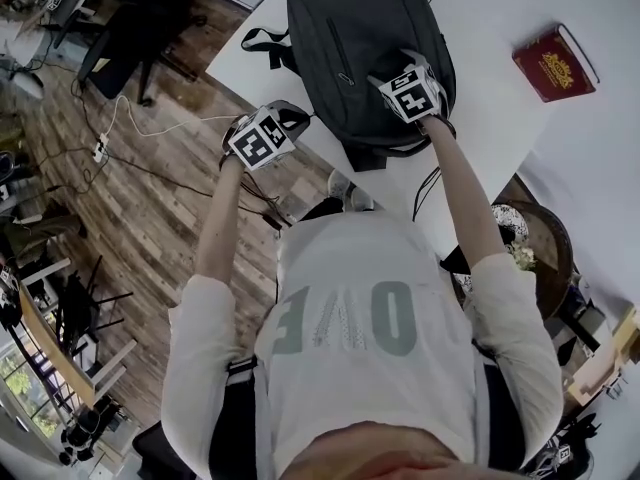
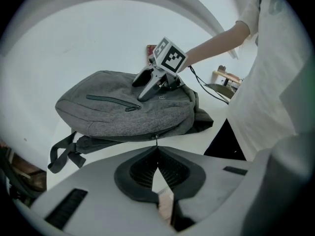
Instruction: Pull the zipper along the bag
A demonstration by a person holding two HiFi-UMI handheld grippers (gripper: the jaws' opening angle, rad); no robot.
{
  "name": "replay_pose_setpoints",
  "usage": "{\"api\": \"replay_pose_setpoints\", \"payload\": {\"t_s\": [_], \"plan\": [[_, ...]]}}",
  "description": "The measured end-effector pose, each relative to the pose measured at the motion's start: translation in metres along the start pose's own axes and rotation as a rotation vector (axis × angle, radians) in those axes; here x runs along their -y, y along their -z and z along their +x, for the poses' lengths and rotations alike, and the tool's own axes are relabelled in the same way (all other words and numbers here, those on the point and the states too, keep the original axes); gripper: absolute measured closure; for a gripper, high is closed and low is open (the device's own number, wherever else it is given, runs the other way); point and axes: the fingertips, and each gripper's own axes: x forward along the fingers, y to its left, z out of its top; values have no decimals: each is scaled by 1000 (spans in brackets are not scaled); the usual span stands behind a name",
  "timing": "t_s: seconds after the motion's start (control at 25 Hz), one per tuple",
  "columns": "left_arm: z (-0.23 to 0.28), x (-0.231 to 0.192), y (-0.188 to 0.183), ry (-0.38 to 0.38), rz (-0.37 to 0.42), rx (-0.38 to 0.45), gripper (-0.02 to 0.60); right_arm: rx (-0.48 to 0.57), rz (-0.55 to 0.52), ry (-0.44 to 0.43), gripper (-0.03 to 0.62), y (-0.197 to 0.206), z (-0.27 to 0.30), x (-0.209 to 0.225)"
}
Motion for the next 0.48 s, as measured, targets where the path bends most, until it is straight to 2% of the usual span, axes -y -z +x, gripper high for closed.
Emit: {"api": "replay_pose_setpoints", "payload": {"t_s": [0.08,0.24,0.32,0.4,0.48], "plan": [[0,-2,0,-41,-6,-1,555,2,-1,0,229,-1,0,0],[0,1,-4,-93,-99,49,555,15,5,-2,229,-1,1,0],[2,4,-5,-114,-117,45,554,18,0,-4,229,0,1,0],[6,10,-8,-103,-89,13,554,29,-1,-5,229,-1,3,0],[16,28,-14,-35,-20,-15,554,26,2,-2,229,-1,2,0]]}}
